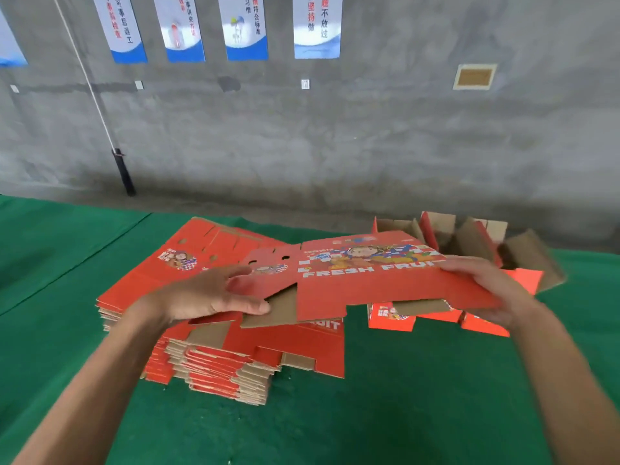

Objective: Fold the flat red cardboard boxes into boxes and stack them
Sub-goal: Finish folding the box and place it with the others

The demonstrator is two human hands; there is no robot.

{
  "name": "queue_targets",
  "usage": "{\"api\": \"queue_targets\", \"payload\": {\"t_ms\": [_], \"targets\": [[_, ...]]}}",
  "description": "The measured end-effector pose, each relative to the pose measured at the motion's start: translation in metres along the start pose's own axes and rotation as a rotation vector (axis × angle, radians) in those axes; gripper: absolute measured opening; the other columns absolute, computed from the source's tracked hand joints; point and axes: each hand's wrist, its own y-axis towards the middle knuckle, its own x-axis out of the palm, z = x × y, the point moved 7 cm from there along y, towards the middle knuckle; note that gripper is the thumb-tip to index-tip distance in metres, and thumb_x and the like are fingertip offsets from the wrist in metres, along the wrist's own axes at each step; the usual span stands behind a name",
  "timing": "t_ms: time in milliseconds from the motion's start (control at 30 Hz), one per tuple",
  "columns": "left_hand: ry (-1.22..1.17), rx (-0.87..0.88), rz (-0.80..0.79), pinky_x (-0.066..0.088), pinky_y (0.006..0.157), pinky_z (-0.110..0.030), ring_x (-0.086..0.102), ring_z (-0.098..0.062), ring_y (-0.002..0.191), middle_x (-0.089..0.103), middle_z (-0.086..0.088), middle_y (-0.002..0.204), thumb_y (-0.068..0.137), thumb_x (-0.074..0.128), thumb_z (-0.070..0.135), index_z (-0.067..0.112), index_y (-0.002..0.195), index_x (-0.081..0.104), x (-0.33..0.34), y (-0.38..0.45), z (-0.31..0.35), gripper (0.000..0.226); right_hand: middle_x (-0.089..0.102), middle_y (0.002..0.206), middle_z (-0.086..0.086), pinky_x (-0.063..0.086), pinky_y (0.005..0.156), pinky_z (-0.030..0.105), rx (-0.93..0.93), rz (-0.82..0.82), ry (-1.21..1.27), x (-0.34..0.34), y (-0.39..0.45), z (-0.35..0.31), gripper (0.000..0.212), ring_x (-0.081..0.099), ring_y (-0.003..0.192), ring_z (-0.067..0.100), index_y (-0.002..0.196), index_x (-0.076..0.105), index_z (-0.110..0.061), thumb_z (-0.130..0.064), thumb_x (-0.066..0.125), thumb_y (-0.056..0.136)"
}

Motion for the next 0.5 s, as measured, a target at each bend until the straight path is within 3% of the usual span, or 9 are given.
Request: {"api": "queue_targets", "payload": {"t_ms": [67,133,267,333,400,500], "targets": [[0.071,-0.029,-0.1,0.041,0.105,-0.028,0.053,-0.013,0.133,0.047,0.02,0.15,0.051,0.079,0.087,0.045,0.152,0.035,0.027,-0.005,0.017,0.118,0.074,0.1,0.014,0.055,0.047,0.026,-0.038,-0.011,-0.073,-0.017,-0.026,-0.024,0.031,0.071,0.063,0.019,0.119,0.074,-0.009,-0.019,0.064,0.091],[0.054,-0.005,-0.182,0.053,0.08,-0.015,0.07,-0.003,0.101,0.064,0.027,0.117,0.054,0.08,0.085,0.053,0.131,0.044,0.053,-0.013,0.038,0.09,0.075,0.102,0.016,0.057,0.049,0.027,-0.071,-0.015,-0.12,-0.036,-0.053,-0.043,0.031,0.072,0.064,0.021,0.12,0.073,-0.009,-0.018,0.063,0.092],[0.25,-0.022,-0.19,0.045,0.06,-0.016,0.066,0.007,0.069,0.065,0.016,0.1,0.074,0.061,0.075,0.053,0.118,0.043,0.098,-0.032,0.075,0.052,0.07,0.113,0.023,0.054,0.044,0.024,-0.049,-0.005,-0.233,-0.079,-0.101,-0.062,0.041,0.07,0.059,0.02,0.128,0.068,-0.003,-0.02,0.065,0.091],[0.373,0.006,-0.184,0.04,0.056,-0.021,0.061,0.008,0.055,0.068,0.015,0.08,0.076,0.047,0.074,0.047,0.103,0.052,0.122,-0.047,0.098,0.039,0.07,0.102,0.023,0.053,0.042,0.024,-0.029,0.021,-0.246,-0.103,-0.123,-0.064,0.045,0.068,0.054,0.018,0.129,0.065,0.003,-0.02,0.065,0.09],[0.483,0.103,-0.181,0.037,0.052,-0.022,0.059,0.001,0.051,0.068,0.01,0.072,0.083,0.039,0.068,0.035,0.09,0.055,0.152,-0.062,0.125,0.038,0.07,0.096,0.022,0.055,0.043,0.026,0.016,0.049,-0.24,-0.13,-0.145,-0.062,0.048,0.068,0.055,0.02,0.129,0.064,0.006,-0.022,0.065,0.09],[0.589,0.225,-0.206,0.035,0.052,-0.024,0.055,-0.004,0.06,0.061,0.004,0.074,0.097,0.04,0.046,0.022,0.079,0.048,0.199,-0.071,0.152,0.032,0.07,0.109,0.025,0.063,0.064,0.045,0.087,0.056,-0.27,-0.162,-0.171,-0.052,0.053,0.072,0.081,0.032,0.123,0.071,-0.001,-0.031,0.075,0.08]]}}
